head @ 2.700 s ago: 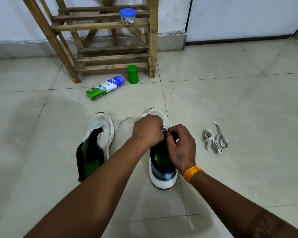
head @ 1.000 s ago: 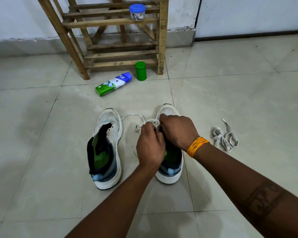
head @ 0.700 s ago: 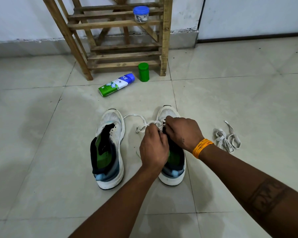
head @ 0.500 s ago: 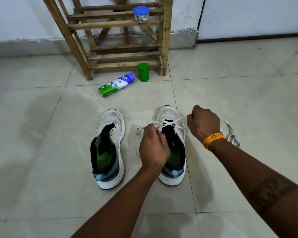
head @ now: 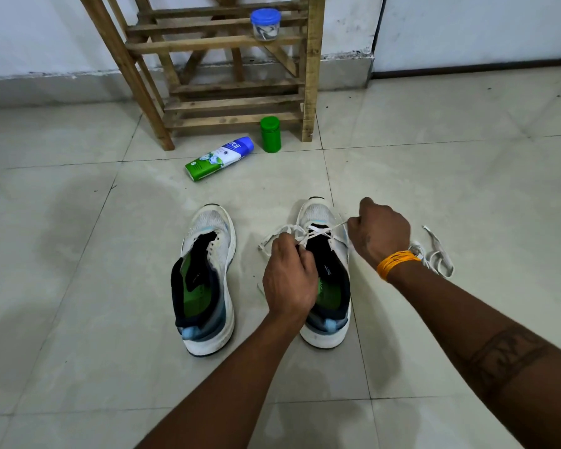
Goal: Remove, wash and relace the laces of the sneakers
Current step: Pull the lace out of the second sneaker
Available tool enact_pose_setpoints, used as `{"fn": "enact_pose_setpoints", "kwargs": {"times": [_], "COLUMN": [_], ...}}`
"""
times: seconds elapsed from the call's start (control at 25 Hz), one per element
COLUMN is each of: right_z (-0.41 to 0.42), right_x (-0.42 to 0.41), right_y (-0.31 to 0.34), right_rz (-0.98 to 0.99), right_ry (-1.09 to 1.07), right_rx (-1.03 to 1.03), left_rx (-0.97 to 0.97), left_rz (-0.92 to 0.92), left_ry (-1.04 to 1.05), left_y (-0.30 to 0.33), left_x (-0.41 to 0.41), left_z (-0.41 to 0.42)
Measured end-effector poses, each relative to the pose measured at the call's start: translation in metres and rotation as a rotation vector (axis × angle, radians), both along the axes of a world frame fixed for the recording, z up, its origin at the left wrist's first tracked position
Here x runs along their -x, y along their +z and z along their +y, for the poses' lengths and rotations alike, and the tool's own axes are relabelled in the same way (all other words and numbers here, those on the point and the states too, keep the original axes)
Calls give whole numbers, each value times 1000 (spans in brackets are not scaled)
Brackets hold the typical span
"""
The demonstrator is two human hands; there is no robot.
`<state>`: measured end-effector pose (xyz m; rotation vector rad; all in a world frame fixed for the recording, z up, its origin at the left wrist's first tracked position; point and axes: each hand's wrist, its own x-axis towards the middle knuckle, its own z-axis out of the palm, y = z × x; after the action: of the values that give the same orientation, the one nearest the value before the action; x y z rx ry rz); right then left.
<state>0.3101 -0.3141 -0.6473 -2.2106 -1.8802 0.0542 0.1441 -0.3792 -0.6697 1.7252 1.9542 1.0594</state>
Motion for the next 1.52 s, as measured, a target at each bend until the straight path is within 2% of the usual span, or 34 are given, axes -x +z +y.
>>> {"fn": "enact_pose_setpoints", "kwargs": {"times": [0.08,0.24,0.32,0.4,0.56,0.6,0.68,0.8,0.88,0.96,1.04,1.12,1.28,1.36,1.44,1.52], "right_z": [-2,-17,-16,-13,-4,-4,-8,-13,-14,-14,-11,-9,-36,-57,-71,-71], "right_x": [-5,25,34,32,7,4,7,25,33,31,17,-6,-2,18,33,36], "right_y": [-2,-1,-2,-5,-13,-13,-11,-4,-5,-9,-14,-19,-20,-19,-23,-25], "right_rz": [32,89,75,50,118,142,137,119,67,46,153,267,498,569,611,645], "right_ry": [30,416,507,465,35,0,101,420,524,396,79,-97,-96,4,120,164], "right_rx": [-1,-27,13,17,-29,-16,-3,33,48,-25,-115,-103,-126,-196,-223,-201], "left_rx": [2,-9,-10,-7,4,4,-4,-4,-10,-4,7,19,22,-44,-18,184], "left_rz": [10,45,42,29,38,41,45,44,54,40,11,15,-85,-117,-29,103], "left_ry": [-3,-11,-7,-7,21,20,8,4,-8,5,47,61,48,48,-16,-141], "left_y": [0,0,-1,-1,-1,-1,-1,-2,-2,-2,-2,-1,1,12,22,32], "left_x": [-1,-2,-2,-2,-1,-2,-1,-2,-2,-2,-2,-3,-1,-4,-8,-14], "left_z": [0,1,0,-1,0,0,0,1,0,-1,0,-1,0,7,25,49]}}
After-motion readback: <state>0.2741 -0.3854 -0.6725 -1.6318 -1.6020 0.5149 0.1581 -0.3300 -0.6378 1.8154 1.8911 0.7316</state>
